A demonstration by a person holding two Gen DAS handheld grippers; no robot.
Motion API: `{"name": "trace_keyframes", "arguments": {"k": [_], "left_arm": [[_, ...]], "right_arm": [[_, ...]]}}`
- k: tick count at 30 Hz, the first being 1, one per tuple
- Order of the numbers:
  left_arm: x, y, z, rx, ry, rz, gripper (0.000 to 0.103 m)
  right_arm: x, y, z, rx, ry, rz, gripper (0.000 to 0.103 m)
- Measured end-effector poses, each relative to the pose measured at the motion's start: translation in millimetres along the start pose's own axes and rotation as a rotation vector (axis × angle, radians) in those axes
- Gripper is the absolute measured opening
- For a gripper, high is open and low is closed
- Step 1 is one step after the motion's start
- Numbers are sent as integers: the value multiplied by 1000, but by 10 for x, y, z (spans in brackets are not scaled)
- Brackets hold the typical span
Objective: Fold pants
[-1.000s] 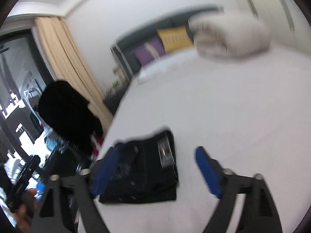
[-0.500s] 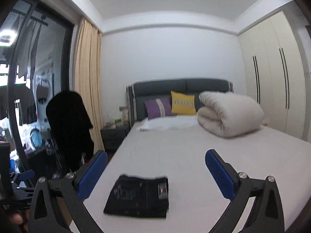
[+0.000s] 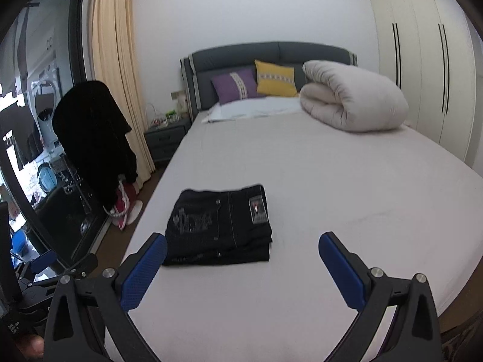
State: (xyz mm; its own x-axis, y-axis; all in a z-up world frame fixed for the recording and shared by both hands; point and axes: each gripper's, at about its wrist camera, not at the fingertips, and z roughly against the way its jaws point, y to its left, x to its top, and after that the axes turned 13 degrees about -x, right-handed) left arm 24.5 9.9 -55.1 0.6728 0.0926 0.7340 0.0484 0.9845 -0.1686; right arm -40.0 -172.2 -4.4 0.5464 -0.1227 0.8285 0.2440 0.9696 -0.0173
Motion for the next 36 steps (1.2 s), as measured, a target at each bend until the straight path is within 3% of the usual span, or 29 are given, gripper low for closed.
{"name": "trace_keyframes", "arguments": {"k": [12,36], "left_arm": [[-123,30,-479,8,78,0,103],[-269,36,-626,1,114,24,103]], "right_arm": [[-158,52,-330,4,93,29,103],[-259,192,-433,3,149,82,103]]}}
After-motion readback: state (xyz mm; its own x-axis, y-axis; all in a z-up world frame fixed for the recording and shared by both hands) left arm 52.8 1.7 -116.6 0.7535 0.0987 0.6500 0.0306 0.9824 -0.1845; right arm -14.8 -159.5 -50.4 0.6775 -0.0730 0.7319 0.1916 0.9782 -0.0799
